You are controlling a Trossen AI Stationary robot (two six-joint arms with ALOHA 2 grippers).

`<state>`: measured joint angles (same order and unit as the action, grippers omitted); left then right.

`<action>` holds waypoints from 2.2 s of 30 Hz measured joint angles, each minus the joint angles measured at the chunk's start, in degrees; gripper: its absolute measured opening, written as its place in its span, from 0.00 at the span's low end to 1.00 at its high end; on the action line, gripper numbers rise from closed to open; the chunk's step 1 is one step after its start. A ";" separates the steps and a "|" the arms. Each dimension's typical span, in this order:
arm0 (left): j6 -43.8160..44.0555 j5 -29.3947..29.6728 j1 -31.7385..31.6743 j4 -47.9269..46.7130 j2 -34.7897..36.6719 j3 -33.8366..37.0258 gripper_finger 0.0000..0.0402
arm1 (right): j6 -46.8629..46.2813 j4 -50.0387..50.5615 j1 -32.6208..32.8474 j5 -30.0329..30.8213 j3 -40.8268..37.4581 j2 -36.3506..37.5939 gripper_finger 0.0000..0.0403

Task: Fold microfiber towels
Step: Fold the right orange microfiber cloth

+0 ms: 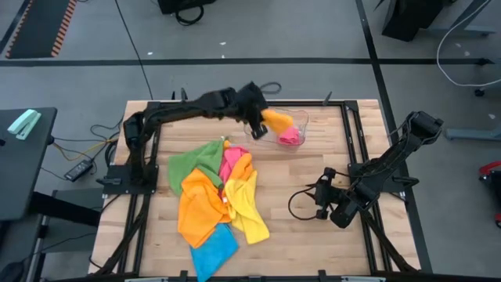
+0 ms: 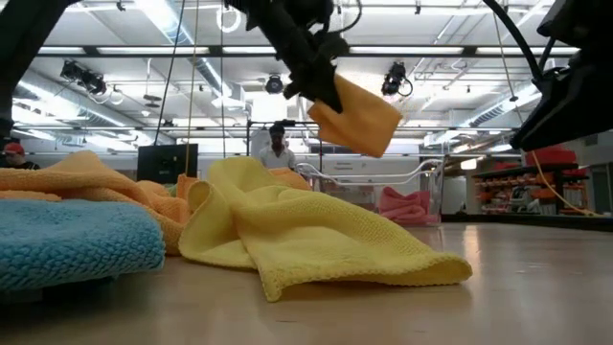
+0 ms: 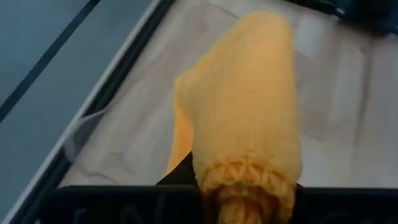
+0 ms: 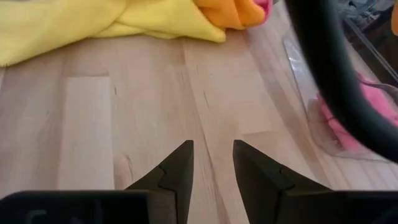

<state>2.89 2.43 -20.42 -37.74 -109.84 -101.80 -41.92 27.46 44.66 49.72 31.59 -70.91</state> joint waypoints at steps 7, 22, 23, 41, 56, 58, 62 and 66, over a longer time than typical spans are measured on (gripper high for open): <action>10.10 -12.88 -7.11 7.71 -4.90 0.02 0.06 | -3.47 -0.11 0.00 3.45 0.00 -0.02 0.30; 14.54 -30.25 -10.43 5.34 -11.01 0.04 0.06 | -1.60 -0.18 0.00 3.82 0.11 0.22 0.30; 14.26 -30.40 -10.43 4.50 -10.93 0.00 0.05 | -1.60 -0.13 -0.01 3.84 0.11 0.22 0.30; 11.24 -19.39 -8.53 4.82 -10.93 0.02 0.07 | -1.43 -0.15 -0.82 3.83 0.13 0.24 0.30; -0.16 -11.03 -3.51 -9.14 -10.50 -11.87 0.09 | 1.96 -0.98 -3.96 3.35 0.20 1.20 0.30; -1.69 -11.00 -2.55 -12.29 -10.48 -14.79 0.10 | 4.60 -1.18 -5.36 3.06 0.20 3.05 0.30; -3.83 -10.98 -0.15 -16.09 -10.40 -18.90 0.07 | 12.88 -2.01 -8.00 1.80 1.12 8.41 0.32; -4.70 -11.01 3.25 -19.38 -10.39 -19.80 0.05 | 22.98 -2.03 -10.08 0.02 3.92 13.28 0.38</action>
<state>-1.81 -8.58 -17.17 -57.11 -120.22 -121.60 -18.94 25.44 34.59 49.74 35.52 -57.64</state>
